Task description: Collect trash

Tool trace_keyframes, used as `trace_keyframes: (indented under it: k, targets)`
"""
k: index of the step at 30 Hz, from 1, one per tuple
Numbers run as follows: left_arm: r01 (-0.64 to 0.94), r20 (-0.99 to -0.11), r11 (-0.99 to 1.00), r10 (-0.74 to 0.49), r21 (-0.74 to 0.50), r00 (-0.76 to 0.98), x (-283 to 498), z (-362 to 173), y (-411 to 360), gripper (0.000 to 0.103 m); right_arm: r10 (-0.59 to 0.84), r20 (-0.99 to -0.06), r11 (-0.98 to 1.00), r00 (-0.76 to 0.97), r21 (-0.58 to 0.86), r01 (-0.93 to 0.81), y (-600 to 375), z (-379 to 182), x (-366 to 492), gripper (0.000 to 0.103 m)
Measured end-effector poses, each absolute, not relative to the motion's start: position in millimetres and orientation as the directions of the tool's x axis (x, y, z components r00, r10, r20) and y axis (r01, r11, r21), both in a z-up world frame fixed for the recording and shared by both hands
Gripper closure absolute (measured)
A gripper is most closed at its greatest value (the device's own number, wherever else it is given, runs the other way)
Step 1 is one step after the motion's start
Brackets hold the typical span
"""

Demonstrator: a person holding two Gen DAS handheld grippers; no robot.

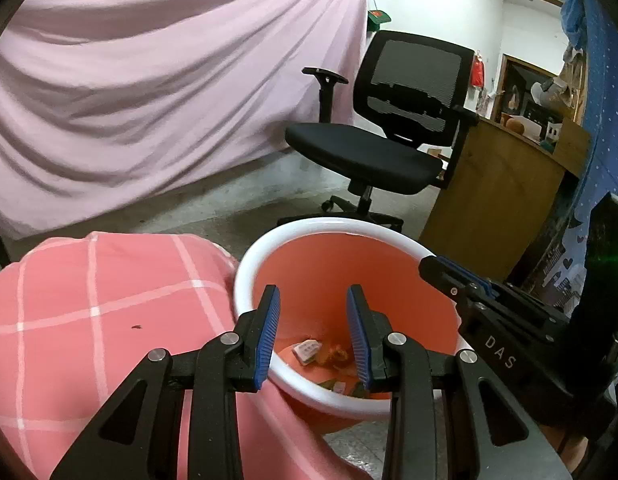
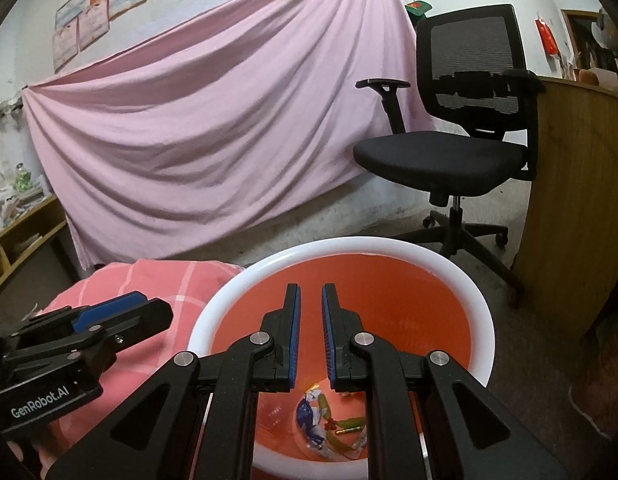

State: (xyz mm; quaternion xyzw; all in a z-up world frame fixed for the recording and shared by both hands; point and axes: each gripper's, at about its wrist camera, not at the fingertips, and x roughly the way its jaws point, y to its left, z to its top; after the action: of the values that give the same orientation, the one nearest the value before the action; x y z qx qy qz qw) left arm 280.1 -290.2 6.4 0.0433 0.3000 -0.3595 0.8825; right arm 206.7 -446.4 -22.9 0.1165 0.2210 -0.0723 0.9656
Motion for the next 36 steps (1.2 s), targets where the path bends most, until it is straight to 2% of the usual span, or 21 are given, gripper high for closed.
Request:
trace_keyframes:
  k: [4, 8, 10, 13, 17, 19, 26, 30, 35, 36]
  targets:
    - [0.642, -0.543, 0.757, -0.592, -0.12, 0.596, 270.1, 15.2, -278.6, 0.073, -0.083, -0.428, 0.964, 0.9, 0.194, 0.182, -443.1, -17.5, 200.5, 0.092]
    - [0.622, -0.527, 0.776, -0.573, -0.103, 0.628, 260.2, 21.4, -268.6, 0.064, -0.077, -0.398, 0.963, 0.914, 0.208, 0.172, -438.7, -7.9, 194.0, 0.089]
    - [0.61, -0.518, 0.787, -0.562, -0.095, 0.645, 254.6, 25.3, -262.6, 0.064, -0.075, -0.375, 0.963, 0.924, 0.214, 0.165, -435.7, -2.3, 188.8, 0.077]
    - [0.583, -0.516, 0.807, -0.542, -0.097, 0.663, 249.4, 27.8, -254.0, 0.063, -0.08, -0.353, 0.966, 0.932, 0.205, 0.161, -430.2, 3.8, 183.8, 0.076]
    - [0.537, -0.504, 0.835, -0.518, -0.12, 0.692, 243.2, 30.8, -236.1, 0.052, -0.097, -0.335, 0.973, 0.937, 0.164, 0.159, -418.8, 8.9, 176.9, 0.069]
    - [0.508, -0.495, 0.85, -0.503, -0.137, 0.708, 239.0, 31.8, -223.3, 0.052, -0.1, -0.325, 0.975, 0.94, 0.157, 0.158, -413.7, 9.0, 169.9, 0.06]
    - [0.432, -0.487, 0.883, -0.464, -0.184, 0.74, 217.5, 35.8, -183.8, 0.048, -0.102, -0.285, 0.979, 0.953, 0.142, 0.147, -394.7, 10.5, 144.4, 0.053]
    - [0.399, -0.48, 0.9, -0.433, -0.179, 0.763, 198.0, 36.3, -162.8, 0.043, -0.095, -0.229, 0.982, 0.969, 0.138, 0.128, -380.8, 15.5, 126.0, 0.033]
    - [0.368, -0.455, 0.914, -0.405, -0.173, 0.793, 172.3, 38.7, -137.5, 0.039, -0.068, -0.216, 0.983, 0.974, 0.154, 0.103, -361.3, 13.2, 100.1, 0.026]
    - [0.361, -0.449, 0.917, -0.399, -0.172, 0.8, 166.5, 39.1, -132.8, 0.035, -0.065, -0.215, 0.983, 0.974, 0.156, 0.1, -357.8, 12.1, 95.4, 0.023]
